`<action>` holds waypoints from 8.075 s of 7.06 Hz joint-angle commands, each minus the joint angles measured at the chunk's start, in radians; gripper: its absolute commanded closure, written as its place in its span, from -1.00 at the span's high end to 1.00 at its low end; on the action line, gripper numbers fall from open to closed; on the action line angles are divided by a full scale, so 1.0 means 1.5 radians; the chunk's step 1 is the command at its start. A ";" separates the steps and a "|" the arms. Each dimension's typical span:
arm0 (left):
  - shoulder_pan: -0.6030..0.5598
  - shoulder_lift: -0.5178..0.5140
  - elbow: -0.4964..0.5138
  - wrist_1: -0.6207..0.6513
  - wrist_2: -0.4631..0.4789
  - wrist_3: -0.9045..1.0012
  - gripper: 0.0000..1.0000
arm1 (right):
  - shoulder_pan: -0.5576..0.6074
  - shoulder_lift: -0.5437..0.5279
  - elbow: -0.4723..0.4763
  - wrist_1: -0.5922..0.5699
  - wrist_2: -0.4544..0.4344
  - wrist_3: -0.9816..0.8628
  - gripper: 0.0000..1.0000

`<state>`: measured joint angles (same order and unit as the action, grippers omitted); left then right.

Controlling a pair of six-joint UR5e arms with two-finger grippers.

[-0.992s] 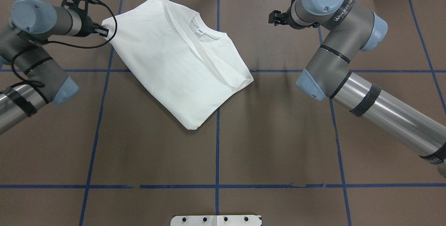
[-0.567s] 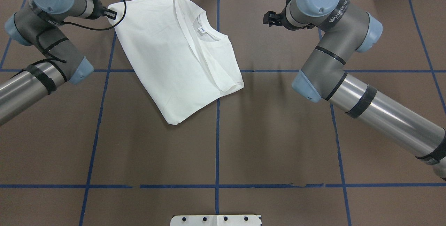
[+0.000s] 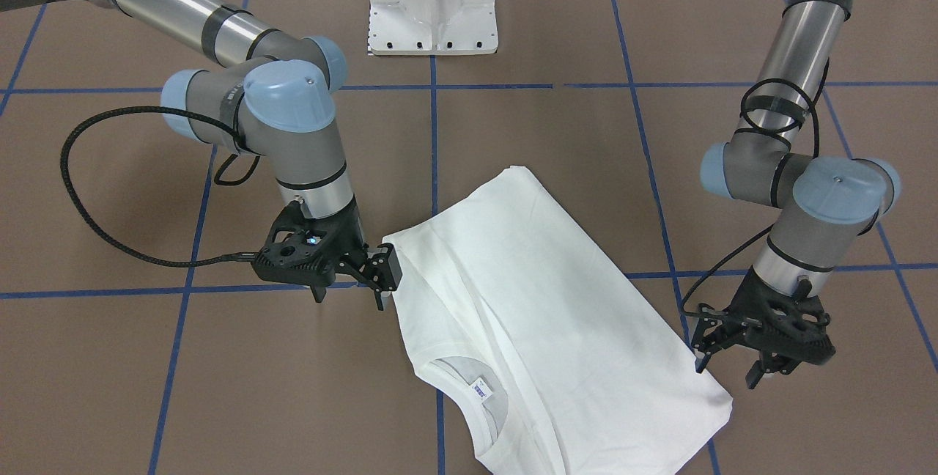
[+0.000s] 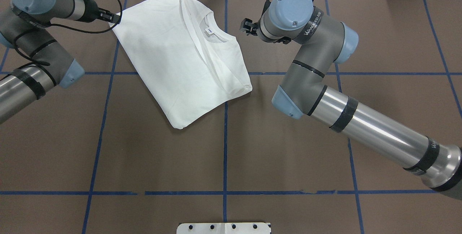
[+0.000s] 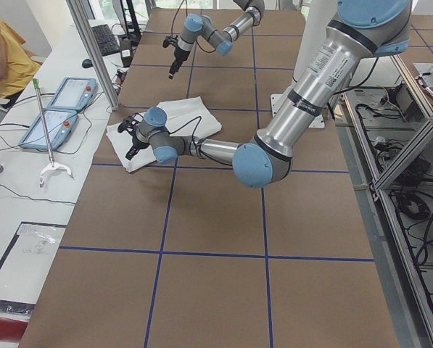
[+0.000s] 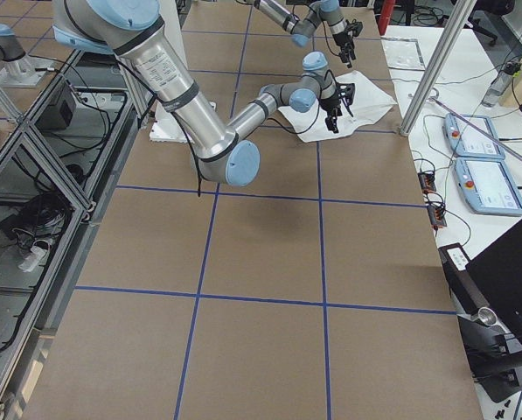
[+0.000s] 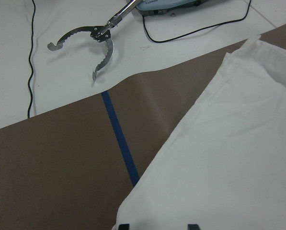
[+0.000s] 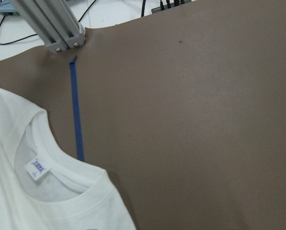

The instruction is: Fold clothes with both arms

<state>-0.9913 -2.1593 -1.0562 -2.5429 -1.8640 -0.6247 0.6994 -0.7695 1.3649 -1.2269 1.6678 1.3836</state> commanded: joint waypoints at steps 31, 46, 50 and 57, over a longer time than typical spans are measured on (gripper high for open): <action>0.000 0.062 -0.017 -0.073 -0.006 -0.031 1.00 | -0.173 -0.188 0.274 -0.111 -0.104 -0.002 -1.00; 0.003 0.061 -0.029 -0.073 -0.021 -0.031 1.00 | -0.170 0.081 -0.028 -0.262 -0.119 -0.074 0.99; 0.003 0.061 -0.028 -0.073 -0.021 -0.031 1.00 | -0.175 0.119 -0.058 -0.377 -0.100 -0.121 0.99; 0.004 0.062 -0.027 -0.073 -0.021 -0.031 1.00 | -0.176 0.111 -0.074 -0.349 -0.098 -0.129 0.99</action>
<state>-0.9849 -2.0675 -1.0980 -2.6523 -1.8960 -0.6719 0.4360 -0.6012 1.2530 -1.7404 1.5190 1.2020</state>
